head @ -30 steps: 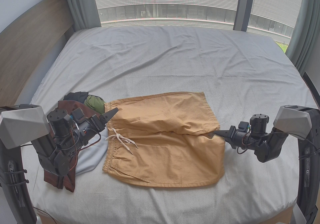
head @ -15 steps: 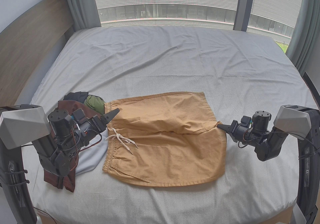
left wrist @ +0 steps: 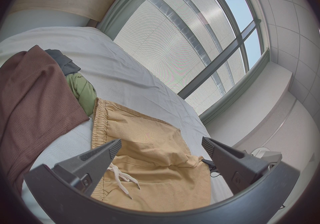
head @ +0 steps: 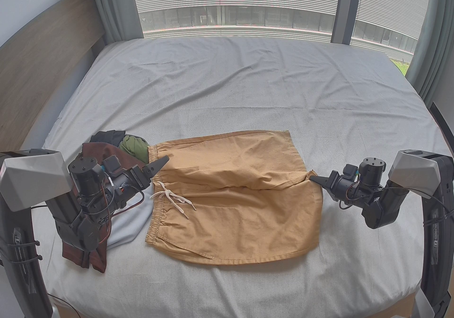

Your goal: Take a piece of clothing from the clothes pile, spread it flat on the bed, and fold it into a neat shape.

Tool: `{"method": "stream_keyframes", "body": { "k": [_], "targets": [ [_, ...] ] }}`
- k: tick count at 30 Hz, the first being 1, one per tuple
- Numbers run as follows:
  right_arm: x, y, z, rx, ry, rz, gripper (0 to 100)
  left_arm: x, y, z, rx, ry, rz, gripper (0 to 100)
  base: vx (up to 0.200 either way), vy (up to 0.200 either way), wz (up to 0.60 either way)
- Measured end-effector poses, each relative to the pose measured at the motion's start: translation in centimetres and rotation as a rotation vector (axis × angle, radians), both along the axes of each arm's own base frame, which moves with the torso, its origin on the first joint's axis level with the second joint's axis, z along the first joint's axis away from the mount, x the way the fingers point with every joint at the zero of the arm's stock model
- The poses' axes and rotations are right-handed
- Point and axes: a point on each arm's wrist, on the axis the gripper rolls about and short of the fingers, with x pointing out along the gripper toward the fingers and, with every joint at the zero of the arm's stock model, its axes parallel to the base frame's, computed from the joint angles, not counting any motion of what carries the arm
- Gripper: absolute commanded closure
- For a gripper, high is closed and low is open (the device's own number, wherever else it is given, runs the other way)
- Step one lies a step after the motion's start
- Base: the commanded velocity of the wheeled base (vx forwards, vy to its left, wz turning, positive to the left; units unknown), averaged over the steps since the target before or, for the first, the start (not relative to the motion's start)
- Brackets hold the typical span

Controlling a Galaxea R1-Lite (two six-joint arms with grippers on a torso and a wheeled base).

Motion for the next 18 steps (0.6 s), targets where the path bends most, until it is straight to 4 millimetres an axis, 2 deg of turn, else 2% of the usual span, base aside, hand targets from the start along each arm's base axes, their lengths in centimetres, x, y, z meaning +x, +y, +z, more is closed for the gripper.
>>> {"method": "stream_keyframes", "body": {
  "k": [1, 7, 12, 18],
  "targets": [
    [0.0, 0.0, 0.0, -0.002, -0.001, 0.0, 0, 0.0, 0.0, 0.0, 0.003, -0.001, -0.001, 0, 0.0, 0.0, 0.0],
    [-0.3, 0.0, 0.4, -0.019, -0.046, 0.004, 0, -0.5, 0.2, -0.4, 0.043, 0.005, -0.004, 0, 0.0, 0.0, 0.0],
    [-1.1, 0.0, 2.0, -0.022, -0.071, 0.006, 0, -1.4, 0.6, -0.9, 0.075, 0.029, 0.0, 0, 0.0, 0.0, 0.0],
    [-3.1, -0.3, 4.0, -0.091, -0.122, 0.02, 0, -4.2, 1.8, -2.4, 0.139, 0.121, -0.014, 0, 0.0, 0.0, 0.0]
  ]
}}
